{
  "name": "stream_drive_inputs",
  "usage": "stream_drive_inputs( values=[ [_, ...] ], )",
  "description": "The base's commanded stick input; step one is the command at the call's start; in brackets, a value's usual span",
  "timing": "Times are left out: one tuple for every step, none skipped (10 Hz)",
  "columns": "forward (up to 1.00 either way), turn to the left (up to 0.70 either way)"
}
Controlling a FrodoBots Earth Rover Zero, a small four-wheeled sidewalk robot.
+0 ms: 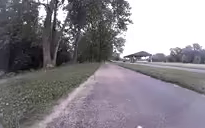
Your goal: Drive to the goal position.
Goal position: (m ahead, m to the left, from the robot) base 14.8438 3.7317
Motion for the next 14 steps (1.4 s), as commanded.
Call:
stream_drive_inputs(
  values=[
    [0.67,0.00],
    [0.67,0.00],
    [0.67,0.00],
    [0.68,-0.04],
    [0.68,-0.12],
    [0.68,-0.14],
    [0.68,-0.14],
    [0.68,-0.14],
    [0.68,-0.13],
    [0.68,-0.08],
    [0.68,-0.08],
    [0.68,0.00],
    [0.69,0.00],
    [0.69,0.00]
  ],
)
